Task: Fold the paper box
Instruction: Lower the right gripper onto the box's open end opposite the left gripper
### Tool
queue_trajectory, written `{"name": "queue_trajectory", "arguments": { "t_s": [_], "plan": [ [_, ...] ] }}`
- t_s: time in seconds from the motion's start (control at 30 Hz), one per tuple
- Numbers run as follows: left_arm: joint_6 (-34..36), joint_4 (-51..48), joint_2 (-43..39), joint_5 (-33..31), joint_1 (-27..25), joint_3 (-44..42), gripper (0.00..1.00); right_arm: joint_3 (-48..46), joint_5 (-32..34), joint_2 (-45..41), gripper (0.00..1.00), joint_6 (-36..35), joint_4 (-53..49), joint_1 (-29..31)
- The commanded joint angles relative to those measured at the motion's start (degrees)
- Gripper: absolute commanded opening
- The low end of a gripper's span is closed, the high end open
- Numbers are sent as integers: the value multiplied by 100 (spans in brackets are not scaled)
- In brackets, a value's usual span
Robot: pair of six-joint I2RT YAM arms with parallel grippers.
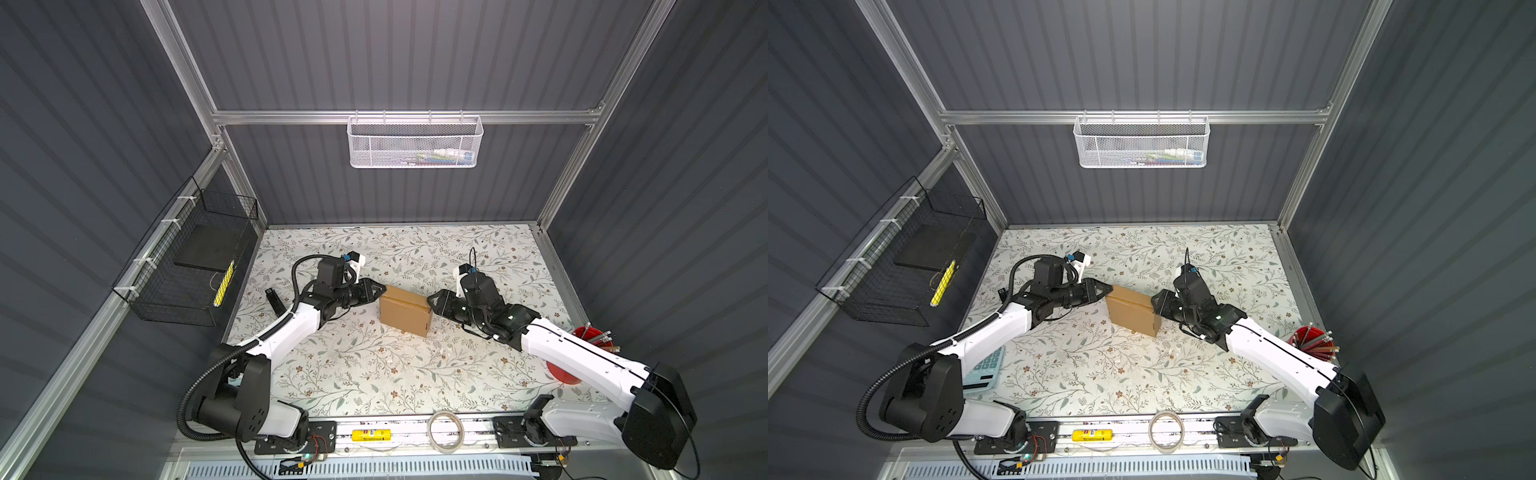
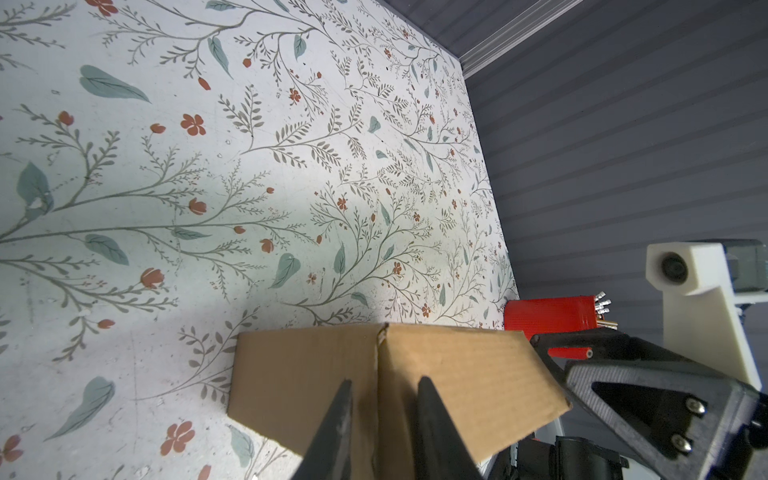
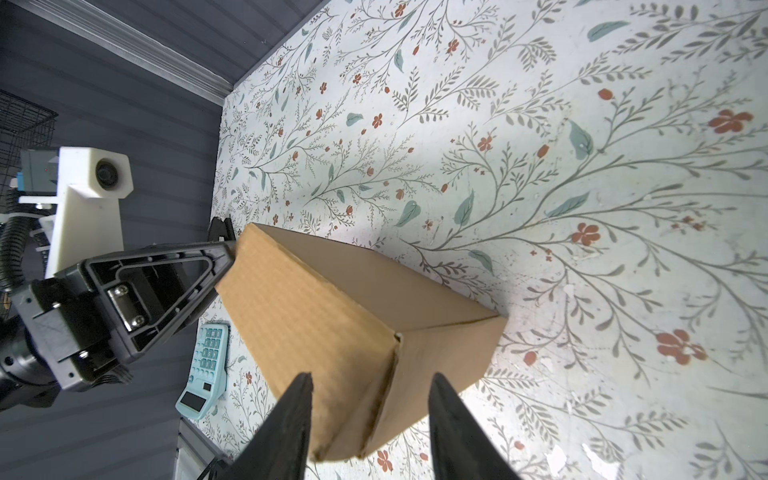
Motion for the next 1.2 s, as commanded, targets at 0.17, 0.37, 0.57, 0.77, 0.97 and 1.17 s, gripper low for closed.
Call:
{"name": "queue_trajectory", "arguments": {
  "t_s": [0.17, 0.37, 0.57, 0.77, 0.97, 1.17],
  "plan": [
    [97, -414, 200, -97, 20, -47, 27, -189, -156, 47, 45, 88, 277, -13],
    [78, -410, 194, -126, 20, -68, 29, -282, -253, 43, 44, 101, 326, -13],
    [67, -430, 179, -136, 20, -66, 29, -345, -314, 73, 43, 131, 367, -9],
    [84, -466, 152, -145, 20, -69, 30, -401, -332, 110, 42, 154, 454, -13],
    [69, -484, 143, -169, 20, -72, 33, -445, -362, 109, 40, 166, 486, -11],
    [76, -518, 119, -188, 20, -74, 33, -498, -393, 117, 39, 212, 514, -13]
  ]
}}
